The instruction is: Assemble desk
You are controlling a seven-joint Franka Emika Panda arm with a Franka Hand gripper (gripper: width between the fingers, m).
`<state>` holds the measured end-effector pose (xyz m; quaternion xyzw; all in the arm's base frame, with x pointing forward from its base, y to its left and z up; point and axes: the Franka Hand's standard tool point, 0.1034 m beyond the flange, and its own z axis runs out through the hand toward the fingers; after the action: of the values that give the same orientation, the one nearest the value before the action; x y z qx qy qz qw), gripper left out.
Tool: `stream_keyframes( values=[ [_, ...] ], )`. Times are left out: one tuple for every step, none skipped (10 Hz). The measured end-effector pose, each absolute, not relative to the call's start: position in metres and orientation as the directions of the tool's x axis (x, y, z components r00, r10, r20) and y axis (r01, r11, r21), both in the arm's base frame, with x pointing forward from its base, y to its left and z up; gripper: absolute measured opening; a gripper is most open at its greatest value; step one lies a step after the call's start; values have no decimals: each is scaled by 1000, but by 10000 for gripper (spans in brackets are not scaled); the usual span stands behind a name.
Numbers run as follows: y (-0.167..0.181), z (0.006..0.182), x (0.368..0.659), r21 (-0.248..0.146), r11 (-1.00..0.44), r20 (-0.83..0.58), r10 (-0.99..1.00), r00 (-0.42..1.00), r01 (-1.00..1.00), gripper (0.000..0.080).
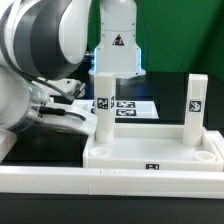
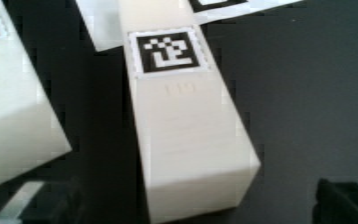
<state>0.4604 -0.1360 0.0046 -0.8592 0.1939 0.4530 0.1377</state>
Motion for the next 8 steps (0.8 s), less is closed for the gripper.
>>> stream_keyframes(
  values=[
    [-136, 5, 460, -61, -887, -832, -208, 513, -458, 649],
    [-136, 5, 460, -61, -887, -833, -208, 513, -459, 649],
    [-134, 5, 459, -60, -887, -833, -208, 513, -457, 649],
    [-134, 5, 459, -60, -888, -833, -207, 513, -457, 649],
    [-134, 5, 459, -60, -887, -833, -208, 513, -457, 529],
    [-134, 5, 459, -60, -887, -833, -208, 513, -457, 392],
    [-134, 5, 459, -60, -887, -833, -208, 513, -457, 392],
    [-134, 5, 460, -60, -888, -833, -207, 513, -457, 240]
  ],
)
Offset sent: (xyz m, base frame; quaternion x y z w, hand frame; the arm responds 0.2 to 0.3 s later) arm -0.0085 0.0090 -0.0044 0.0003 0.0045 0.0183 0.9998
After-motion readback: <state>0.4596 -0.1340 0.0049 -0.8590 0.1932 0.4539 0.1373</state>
